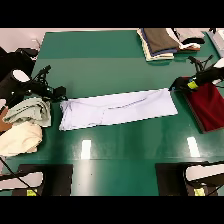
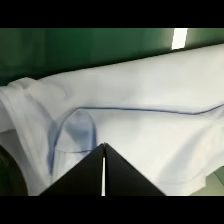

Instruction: Fold the shirts.

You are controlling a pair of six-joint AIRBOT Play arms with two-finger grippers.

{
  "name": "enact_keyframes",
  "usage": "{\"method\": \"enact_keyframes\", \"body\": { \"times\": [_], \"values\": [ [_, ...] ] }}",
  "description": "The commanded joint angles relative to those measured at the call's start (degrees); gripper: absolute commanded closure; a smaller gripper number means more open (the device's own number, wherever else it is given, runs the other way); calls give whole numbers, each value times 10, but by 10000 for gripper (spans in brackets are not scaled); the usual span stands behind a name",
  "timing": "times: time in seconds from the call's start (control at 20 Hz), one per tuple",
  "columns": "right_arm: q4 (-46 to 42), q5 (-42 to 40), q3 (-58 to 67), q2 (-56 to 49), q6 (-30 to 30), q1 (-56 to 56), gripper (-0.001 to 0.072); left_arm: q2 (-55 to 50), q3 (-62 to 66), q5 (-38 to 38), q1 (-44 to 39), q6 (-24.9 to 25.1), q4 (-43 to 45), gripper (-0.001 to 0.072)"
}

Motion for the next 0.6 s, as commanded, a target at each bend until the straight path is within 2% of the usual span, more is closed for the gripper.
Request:
{"method": "enact_keyframes", "body": {
  "times": [0.0, 0.15, 0.3, 0.35, 0.4, 0.45, 0.5, 0.55],
  "values": [
    [15, 34, -18, -21, -24, -66, 156, -5, 9, -2, -10, 8, -61, 684],
    [66, 34, -69, -53, -56, -97, 157, -6, 9, 36, -69, -8, -63, 683],
    [104, 16, -99, -87, -65, -82, 165, -11, 9, 102, -146, -33, -63, 684],
    [105, 13, -99, -98, -68, -70, 283, -15, 9, 123, -171, -45, -62, 684],
    [105, 10, -97, -103, -79, -58, 438, -21, 9, 144, -195, -58, -62, 684],
    [105, 10, -89, -102, -87, -47, 642, -31, 11, 167, -219, -68, -63, 684],
    [110, 18, -73, -96, -87, -40, 695, -47, 20, 182, -243, -74, -63, 685],
    [127, 31, -53, -83, -87, -36, 695, -68, 37, 185, -263, -74, -63, 685]
  ]
}}
